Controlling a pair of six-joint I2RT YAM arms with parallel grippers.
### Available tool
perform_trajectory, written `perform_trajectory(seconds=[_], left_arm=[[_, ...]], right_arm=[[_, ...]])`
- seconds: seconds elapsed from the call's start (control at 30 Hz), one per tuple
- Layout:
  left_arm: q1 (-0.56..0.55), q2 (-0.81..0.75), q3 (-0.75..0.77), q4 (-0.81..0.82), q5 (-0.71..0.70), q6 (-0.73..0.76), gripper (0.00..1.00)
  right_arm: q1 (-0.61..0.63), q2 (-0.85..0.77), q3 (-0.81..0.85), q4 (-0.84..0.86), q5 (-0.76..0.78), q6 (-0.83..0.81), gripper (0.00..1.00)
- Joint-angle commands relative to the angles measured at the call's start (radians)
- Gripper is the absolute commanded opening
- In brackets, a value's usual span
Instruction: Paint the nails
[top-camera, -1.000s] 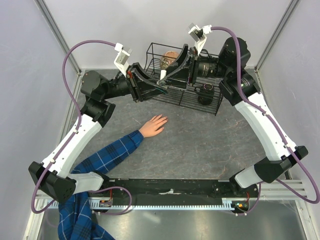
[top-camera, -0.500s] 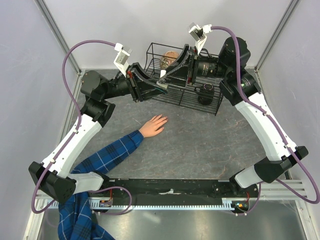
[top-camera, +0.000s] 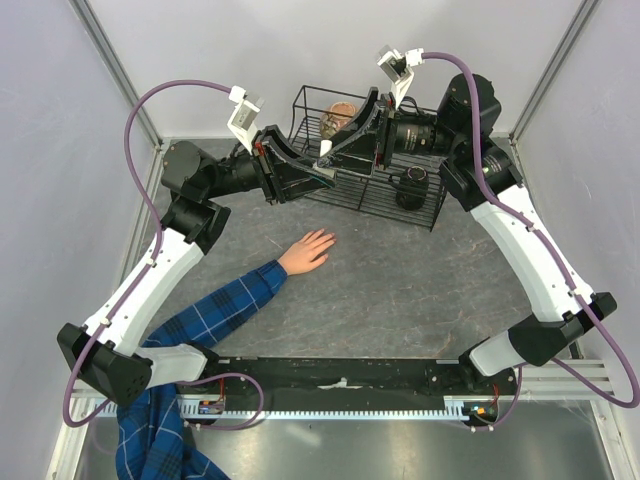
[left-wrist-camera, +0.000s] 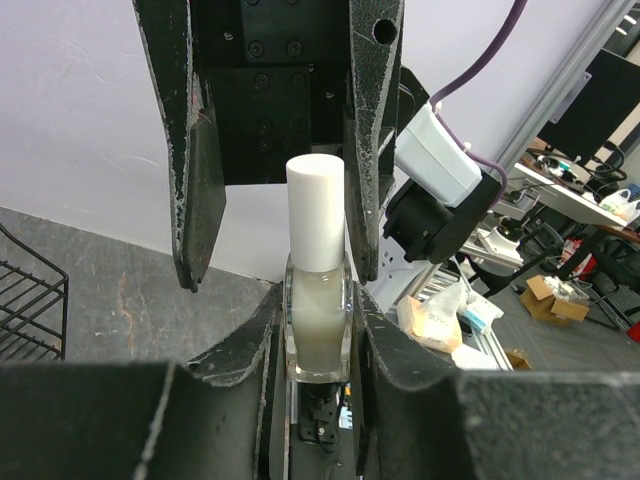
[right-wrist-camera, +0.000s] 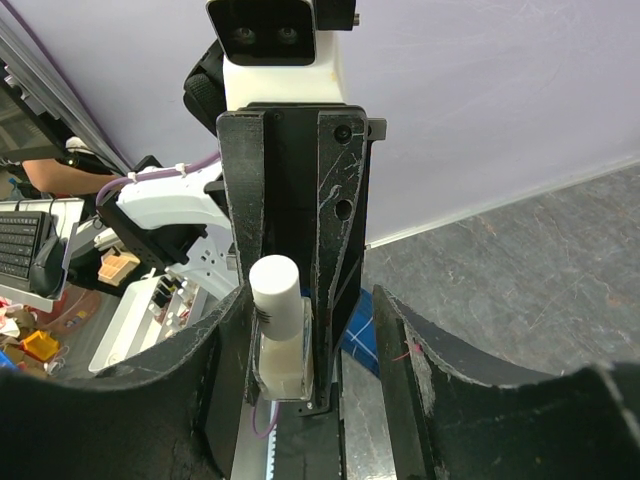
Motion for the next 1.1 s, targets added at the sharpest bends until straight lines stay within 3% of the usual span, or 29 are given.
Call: perform_trajectory(seconds=[0.0, 0.2, 0.27, 0.4, 0.5, 0.6, 0.63, 0.67, 0.7, 0.73, 0.8, 0.87, 0.93, 1.07], left_arm=[[0.005, -0.021, 0.019, 0.031, 0.027, 0.000, 0.02], [0.005, -0.028, 0.012, 0.019, 0.031, 0.016, 0.02], [0.005, -0.028, 0.013, 0.016, 0.033, 0.020, 0.02], [0.005, -0.032, 0.018, -0.002, 0.021, 0.037, 0.02], [0.005, -0.035, 0.035, -0.045, -0.030, 0.097, 0.02], [-0.004, -0.041, 0.082, -0.156, -0.201, 0.279, 0.02], [-0.028, -0.038, 0.122, -0.261, -0.267, 0.347, 0.02], [-0.050, -0.039, 0.137, -0.297, -0.427, 0.498, 0.02], [-0.079, -0.036, 0.159, -0.333, -0.537, 0.578, 0.02], [-0.150, -0.032, 0.170, -0.370, -0.750, 0.658, 0.02], [-0.215, -0.013, 0.202, -0.371, -0.867, 0.860, 0.02], [-0.315, 0.025, 0.220, -0.343, -0.976, 0.989, 0.02], [-0.363, 0.037, 0.213, -0.300, -1.024, 1.001, 0.02], [-0.375, 0.022, 0.162, -0.237, -0.992, 0.935, 0.02]], right_arm=[[0.002, -0.009, 0.041, 0.024, 0.008, -0.011, 0.58], [0.003, -0.005, 0.043, 0.024, 0.005, -0.010, 0.53], [0.002, -0.005, 0.041, 0.024, 0.005, -0.010, 0.46], [0.002, -0.003, 0.040, 0.007, 0.007, -0.019, 0.25], [0.010, -0.003, 0.041, -0.068, 0.044, -0.065, 0.03], [0.066, 0.026, 0.113, -0.313, 0.262, -0.242, 0.00], [0.098, 0.043, 0.197, -0.470, 0.360, -0.349, 0.00], [0.185, 0.082, 0.236, -0.531, 0.638, -0.381, 0.00], [0.241, 0.098, 0.266, -0.579, 0.801, -0.405, 0.00], [0.369, 0.107, 0.285, -0.616, 0.959, -0.414, 0.00], [0.471, 0.121, 0.274, -0.627, 1.451, -0.341, 0.00], [0.573, 0.156, 0.283, -0.651, 1.618, -0.286, 0.00], [0.629, 0.193, 0.335, -0.688, 1.803, -0.290, 0.00], [0.648, 0.219, 0.375, -0.700, 1.828, -0.264, 0.00]])
